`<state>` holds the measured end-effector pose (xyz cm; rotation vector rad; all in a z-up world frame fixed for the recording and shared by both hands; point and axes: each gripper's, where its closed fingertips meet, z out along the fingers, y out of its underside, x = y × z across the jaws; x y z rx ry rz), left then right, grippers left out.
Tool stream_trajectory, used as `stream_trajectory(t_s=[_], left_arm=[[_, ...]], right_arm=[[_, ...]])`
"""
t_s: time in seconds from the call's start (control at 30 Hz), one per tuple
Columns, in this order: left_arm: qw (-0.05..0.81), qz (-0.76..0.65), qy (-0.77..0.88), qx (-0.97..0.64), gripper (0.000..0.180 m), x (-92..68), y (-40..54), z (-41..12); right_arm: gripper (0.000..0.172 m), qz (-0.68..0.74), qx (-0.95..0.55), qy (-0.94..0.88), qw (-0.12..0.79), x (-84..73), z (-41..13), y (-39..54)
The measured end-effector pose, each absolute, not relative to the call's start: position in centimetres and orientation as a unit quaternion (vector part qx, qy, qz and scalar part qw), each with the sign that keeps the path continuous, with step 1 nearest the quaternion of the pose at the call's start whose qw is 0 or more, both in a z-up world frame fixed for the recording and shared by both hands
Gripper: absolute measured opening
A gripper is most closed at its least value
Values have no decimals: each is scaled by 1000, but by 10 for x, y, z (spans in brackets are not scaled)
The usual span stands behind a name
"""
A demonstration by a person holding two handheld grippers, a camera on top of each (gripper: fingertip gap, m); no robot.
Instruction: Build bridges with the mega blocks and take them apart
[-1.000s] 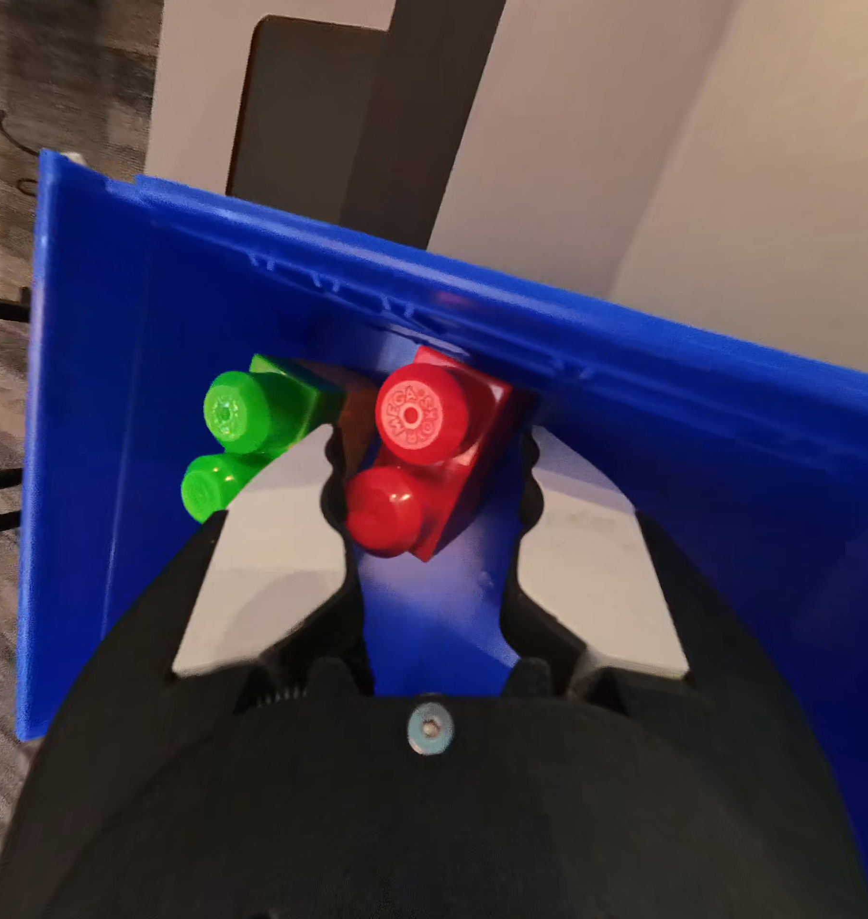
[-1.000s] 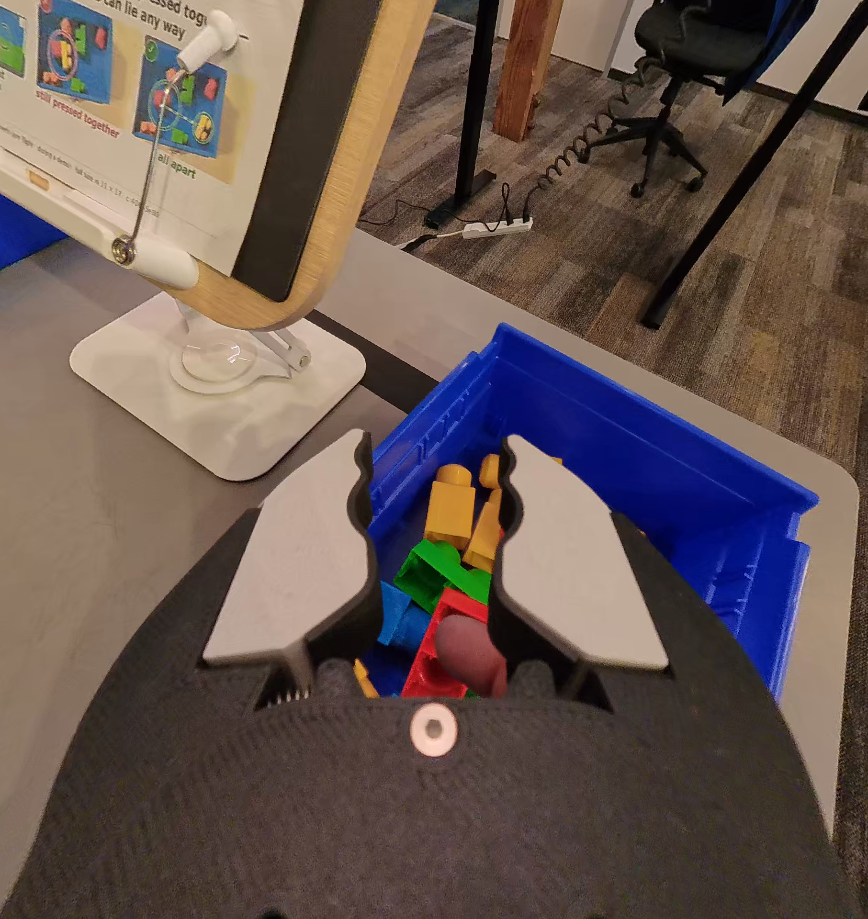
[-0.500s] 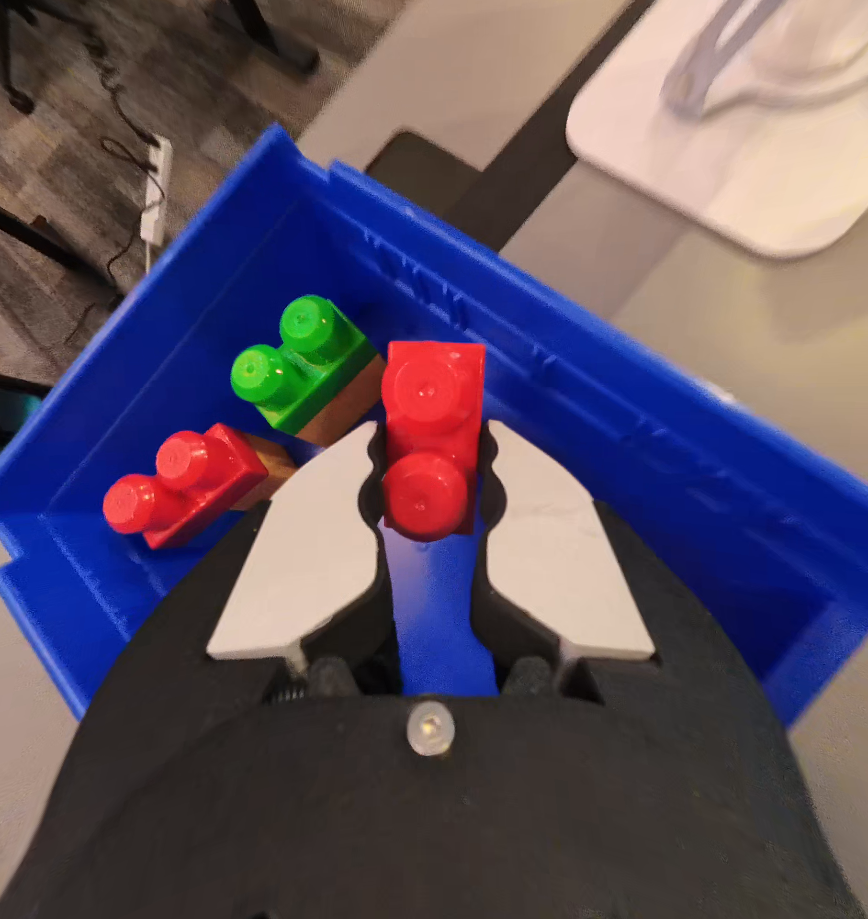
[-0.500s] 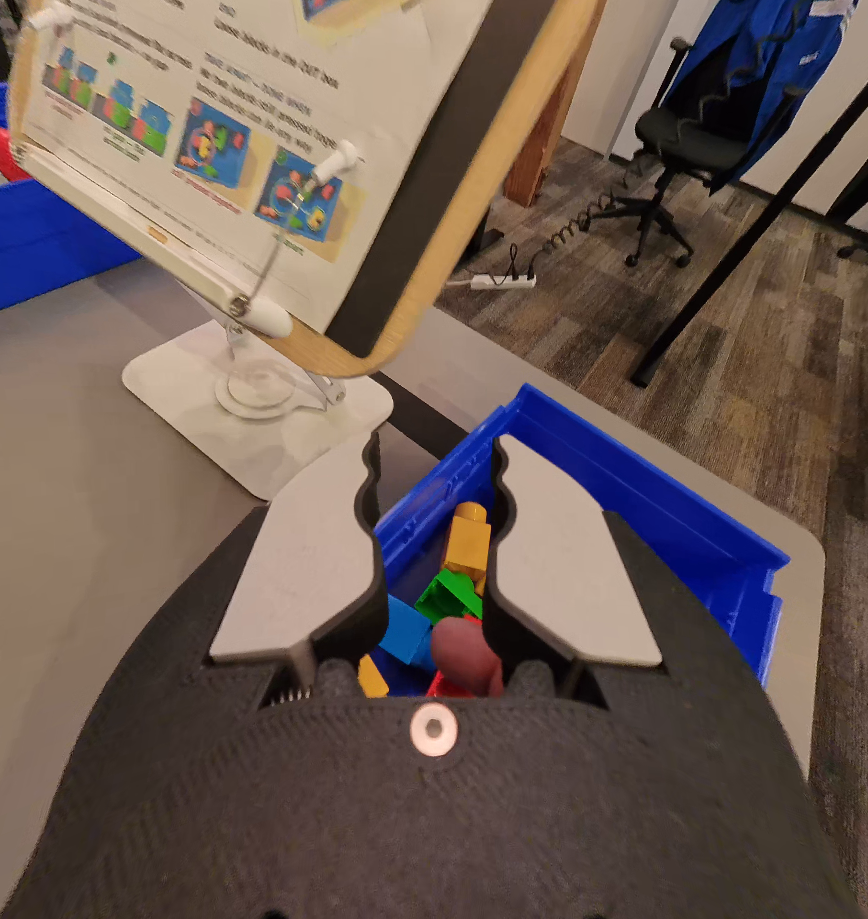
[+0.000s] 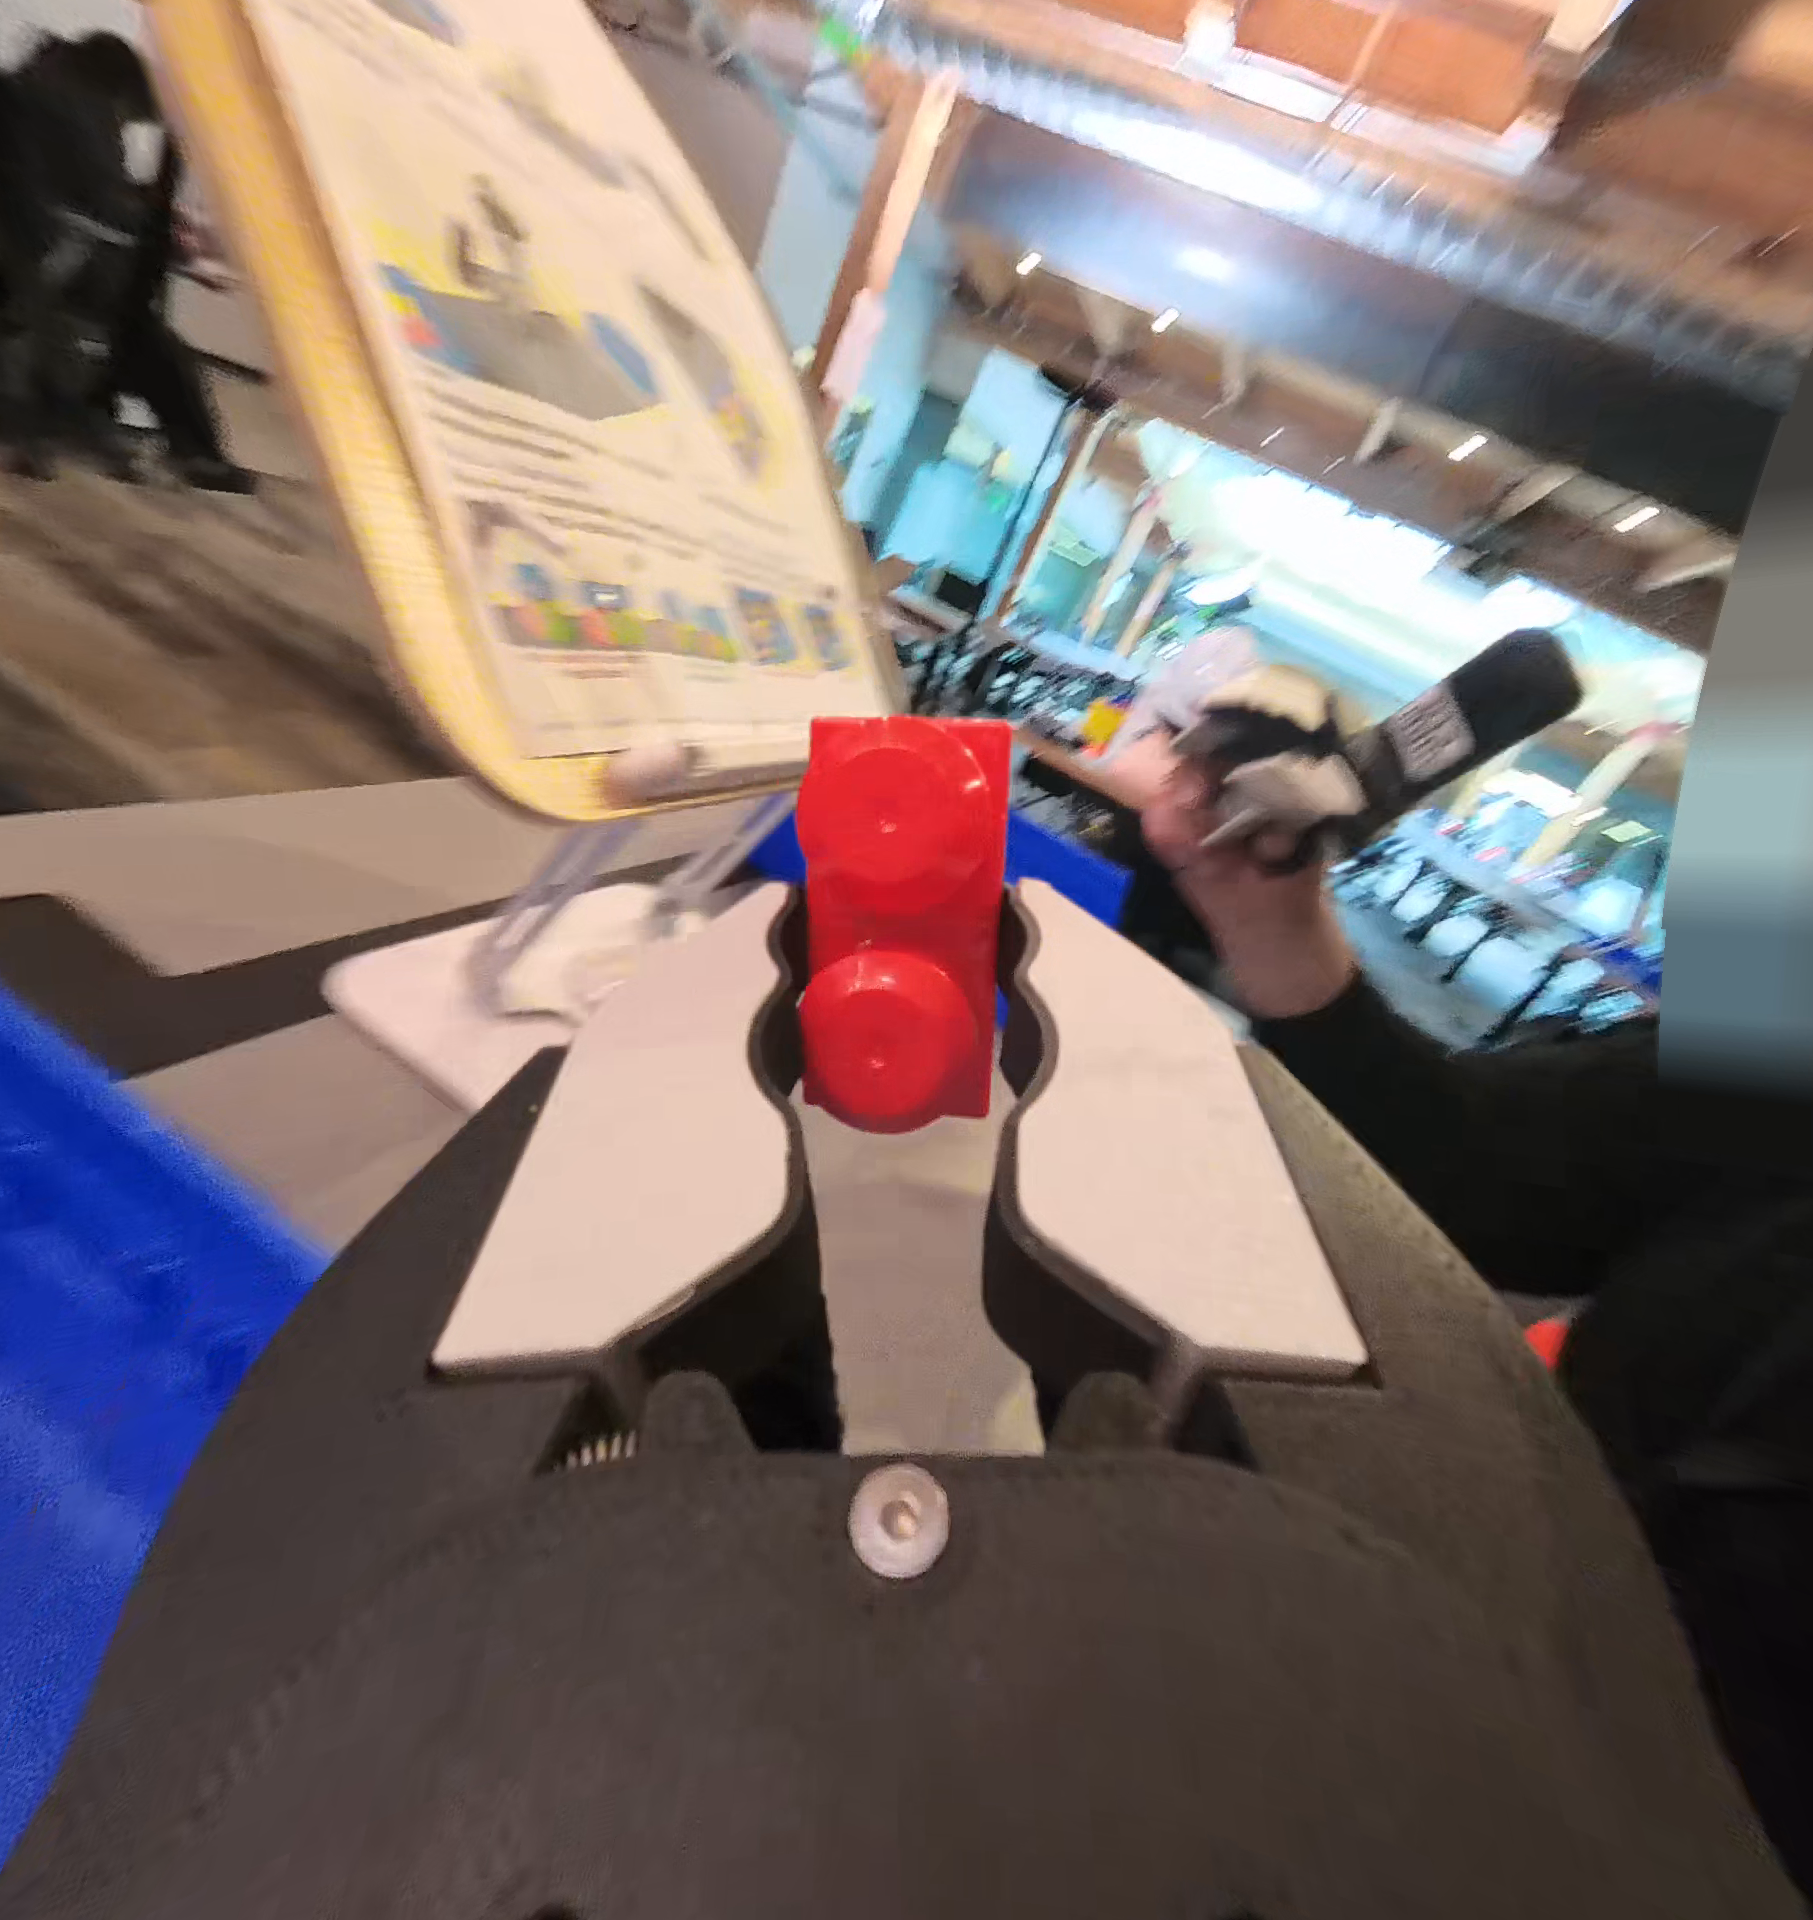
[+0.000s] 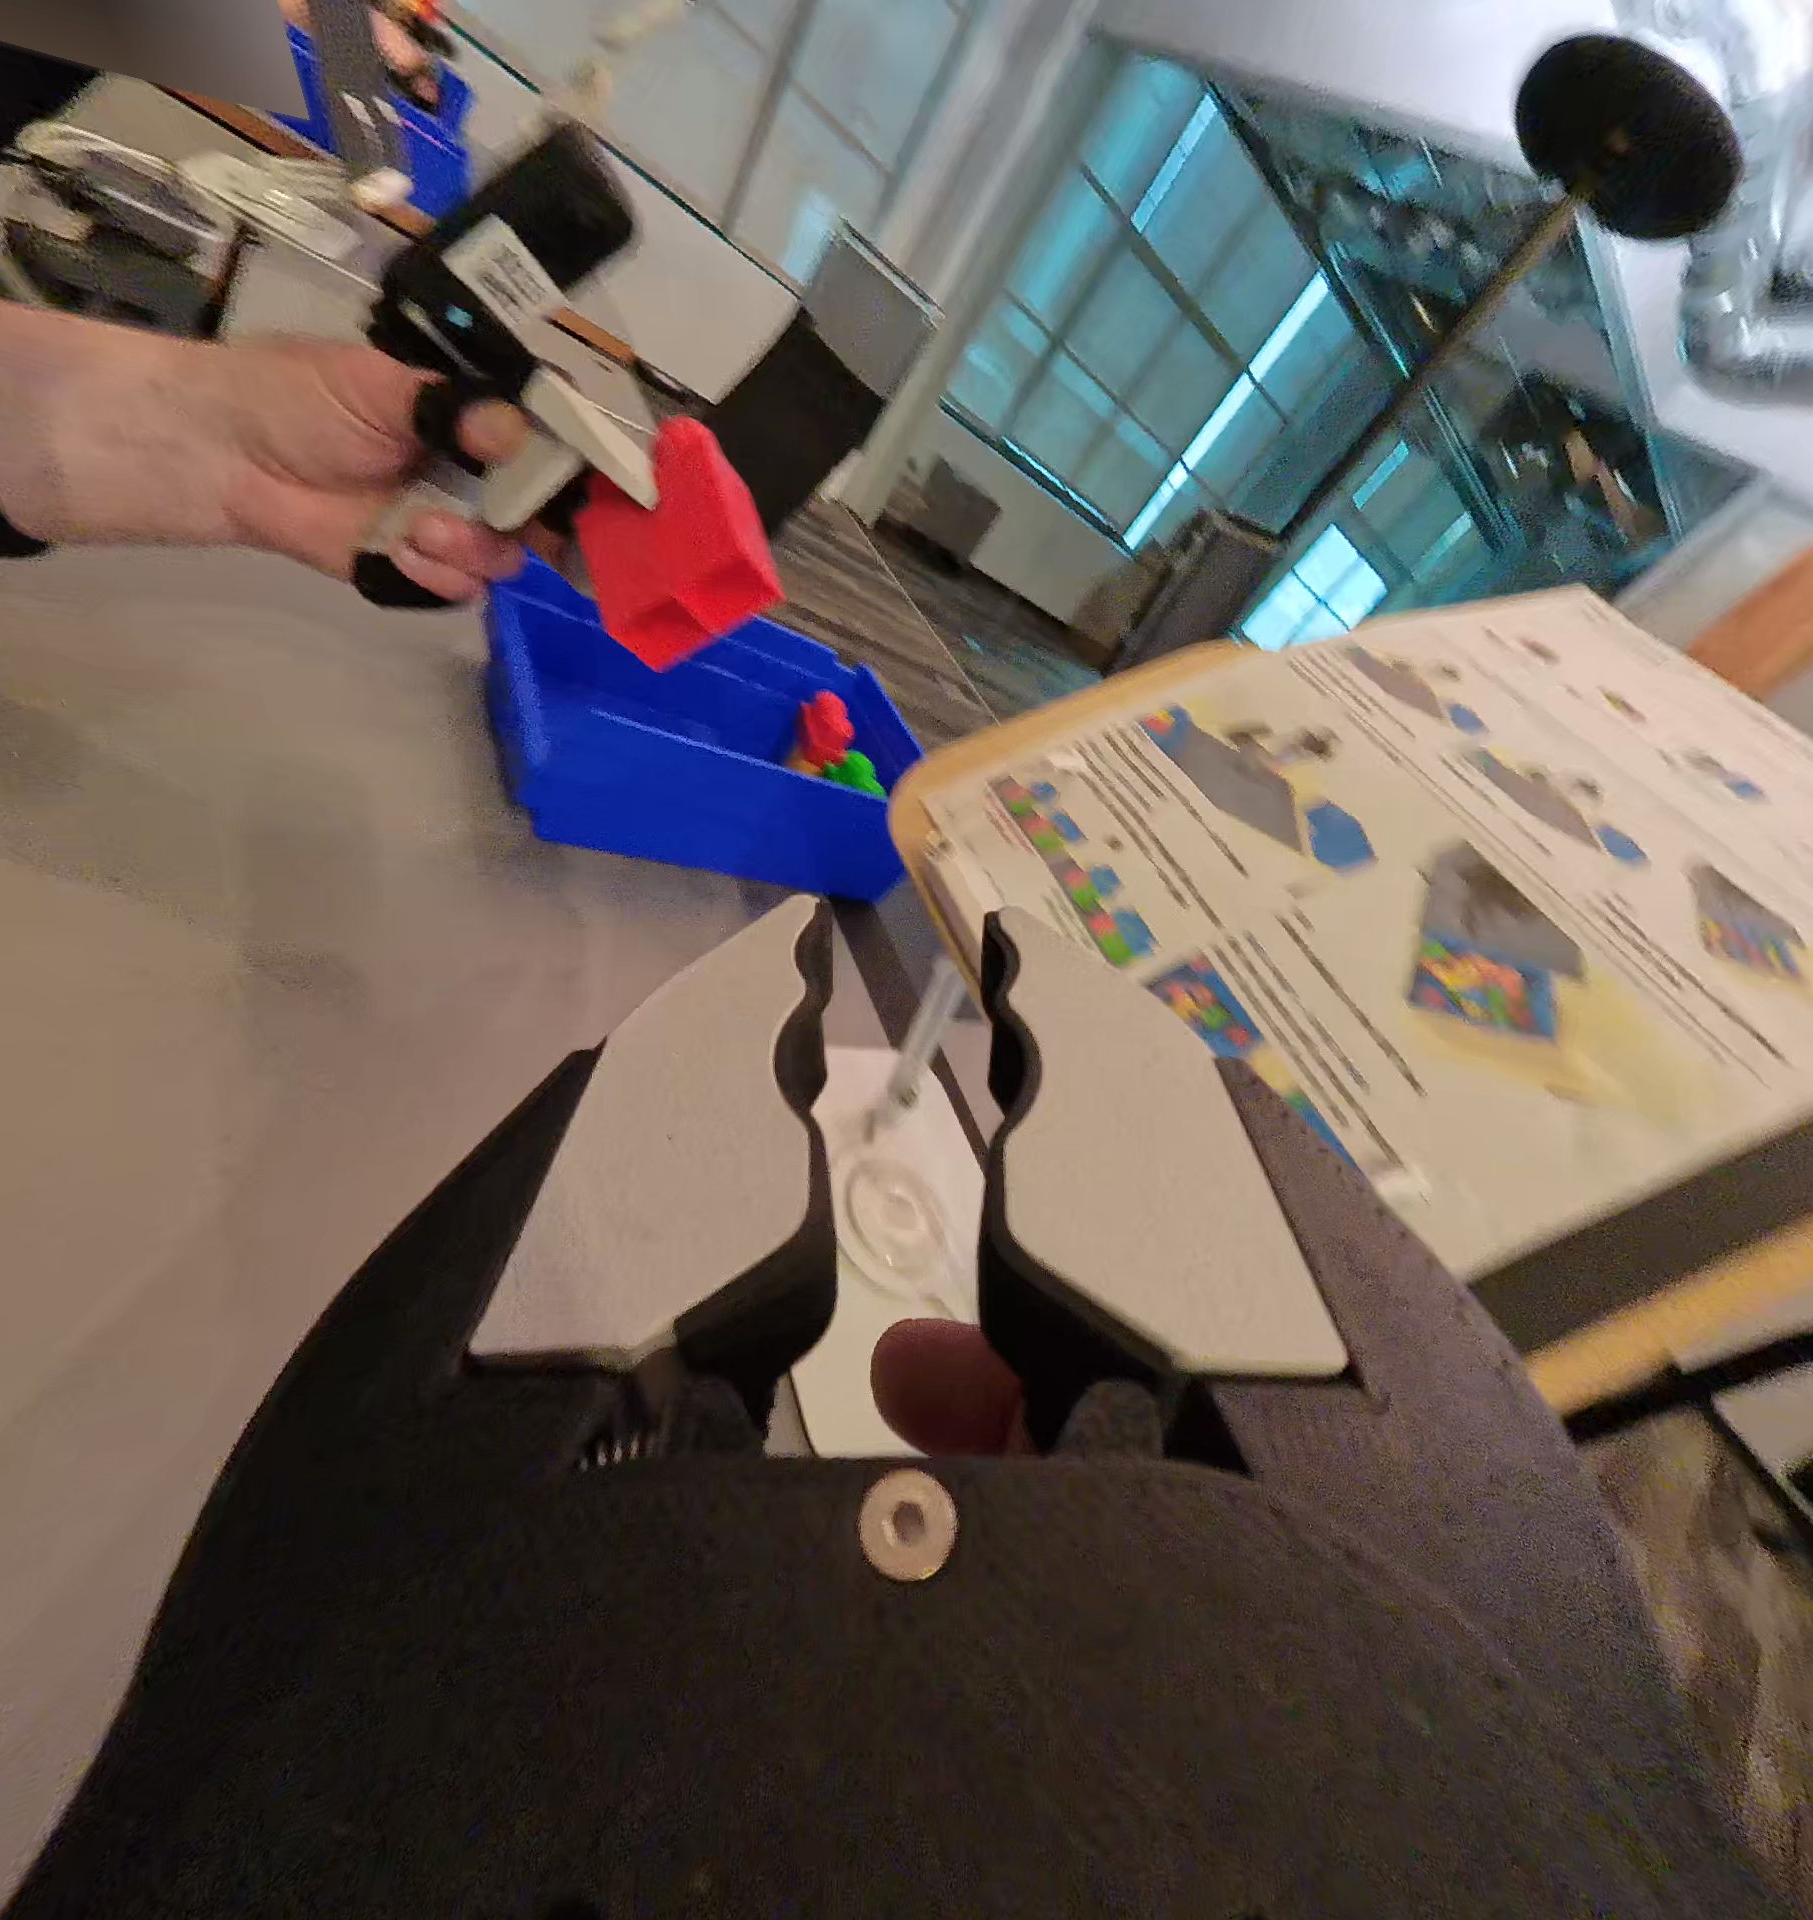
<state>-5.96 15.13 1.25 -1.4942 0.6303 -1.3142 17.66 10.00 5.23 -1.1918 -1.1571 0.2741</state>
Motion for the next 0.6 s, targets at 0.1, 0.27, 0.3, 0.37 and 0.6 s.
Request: stream_trajectory(t_s=[0.1,0.27,0.3,0.37,0.6], left_arm=[[477,-622,241,-573,35,-30,124,19],[407,-695,215,-552,35,25,87,-1],[395,-711,210,-542,34,33,82,-4],[373,-725,208,-541,34,48,73,-13],[330,-771,183,-513,35,65,63,-17]], right_arm=[[26,123,-480,-544,677,138,44,79],[22,129,-426,-585,678,98,21,53],[22,130,-427,-595,669,93,15,51],[23,116,-430,-602,663,89,5,53],[19,113,-417,-629,646,88,-5,49]])
